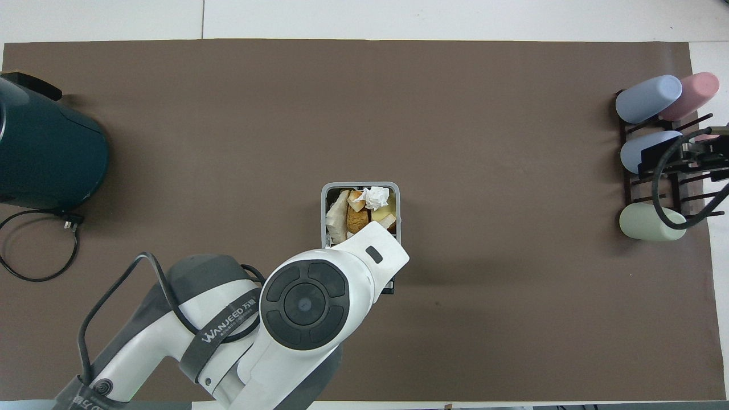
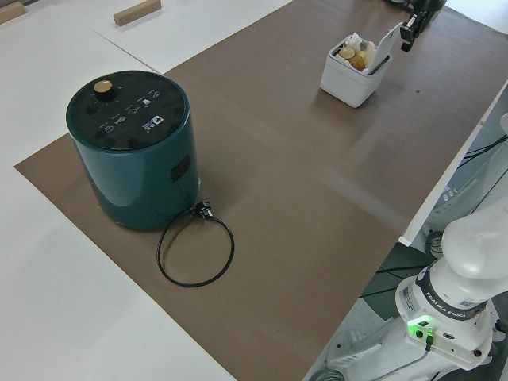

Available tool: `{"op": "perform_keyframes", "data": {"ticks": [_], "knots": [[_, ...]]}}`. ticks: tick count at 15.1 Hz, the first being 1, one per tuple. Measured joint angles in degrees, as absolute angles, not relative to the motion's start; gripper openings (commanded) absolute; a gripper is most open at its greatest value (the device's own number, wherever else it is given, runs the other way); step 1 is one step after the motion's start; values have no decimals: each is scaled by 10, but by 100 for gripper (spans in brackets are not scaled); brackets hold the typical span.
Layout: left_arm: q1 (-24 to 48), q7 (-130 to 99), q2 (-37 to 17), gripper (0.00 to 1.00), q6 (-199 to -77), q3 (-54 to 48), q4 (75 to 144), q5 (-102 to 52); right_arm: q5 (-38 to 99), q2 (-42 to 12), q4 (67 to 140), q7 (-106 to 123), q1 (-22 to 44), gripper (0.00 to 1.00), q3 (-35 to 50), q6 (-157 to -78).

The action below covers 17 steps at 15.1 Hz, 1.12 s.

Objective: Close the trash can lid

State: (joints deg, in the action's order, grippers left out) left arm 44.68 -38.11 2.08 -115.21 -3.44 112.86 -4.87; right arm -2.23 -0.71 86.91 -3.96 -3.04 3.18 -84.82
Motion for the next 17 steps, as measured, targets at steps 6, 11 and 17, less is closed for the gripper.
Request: {"op": "perform_keyframes", "data": {"ticks": [6,11,17], "knots": [[441,-383,20,0,-1188,-25,1128,-51,-22,-7,869,-40,-30,100,32,-848],[421,-386,-3,0,-1211,-21,1112,-61,-22,-7,869,-40,-30,100,32,-848],[398,-386,-44,0,-1241,-20,1090,-67,-22,-7,869,-40,-30,100,32,-848]]}}
